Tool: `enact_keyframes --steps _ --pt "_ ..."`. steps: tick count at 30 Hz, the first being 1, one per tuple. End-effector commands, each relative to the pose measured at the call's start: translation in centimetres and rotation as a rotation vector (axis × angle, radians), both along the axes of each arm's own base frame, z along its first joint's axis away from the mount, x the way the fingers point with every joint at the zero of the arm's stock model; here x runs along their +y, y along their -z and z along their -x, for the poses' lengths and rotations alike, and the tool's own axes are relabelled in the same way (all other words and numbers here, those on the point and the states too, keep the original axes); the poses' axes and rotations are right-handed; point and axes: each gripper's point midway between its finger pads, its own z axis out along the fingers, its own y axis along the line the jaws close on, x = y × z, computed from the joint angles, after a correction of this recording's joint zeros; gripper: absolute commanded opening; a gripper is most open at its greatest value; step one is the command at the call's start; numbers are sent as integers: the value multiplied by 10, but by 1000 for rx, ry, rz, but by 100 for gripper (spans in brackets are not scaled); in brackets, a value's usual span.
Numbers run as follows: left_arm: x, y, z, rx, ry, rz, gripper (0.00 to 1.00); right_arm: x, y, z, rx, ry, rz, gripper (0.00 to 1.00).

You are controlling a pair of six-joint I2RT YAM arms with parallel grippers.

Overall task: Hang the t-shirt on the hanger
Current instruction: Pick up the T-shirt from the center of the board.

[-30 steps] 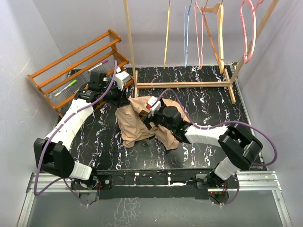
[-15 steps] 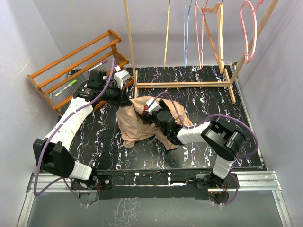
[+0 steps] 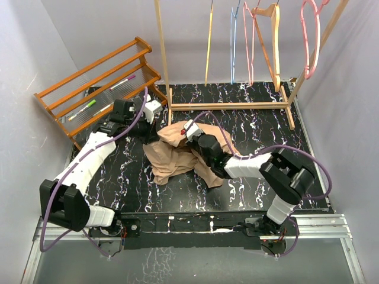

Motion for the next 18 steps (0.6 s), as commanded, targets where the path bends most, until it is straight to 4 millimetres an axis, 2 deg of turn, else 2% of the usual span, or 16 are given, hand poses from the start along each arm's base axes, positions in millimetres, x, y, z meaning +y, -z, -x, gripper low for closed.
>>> enact_keyframes --steps 1,4,8,12,14,18 --pt "31 24 -21 -173 -77 -170 3 7 -38 -7 41 -59 -64 12" --pt "50 51 -31 -253 -114 -266 16 11 -37 -11 142 -106 -53 10" --pt "56 72 -35 -319 -127 -291 47 11 -28 -15 228 -121 -22 8" --pt "55 74 -40 -371 -138 -277 74 8 -29 -22 247 -107 -45 8" --pt "56 69 -41 -415 -149 -266 84 7 -26 -24 267 -103 -52 8" --pt "56 49 -42 -516 -181 -219 90 8 -20 -25 290 -105 -53 8"
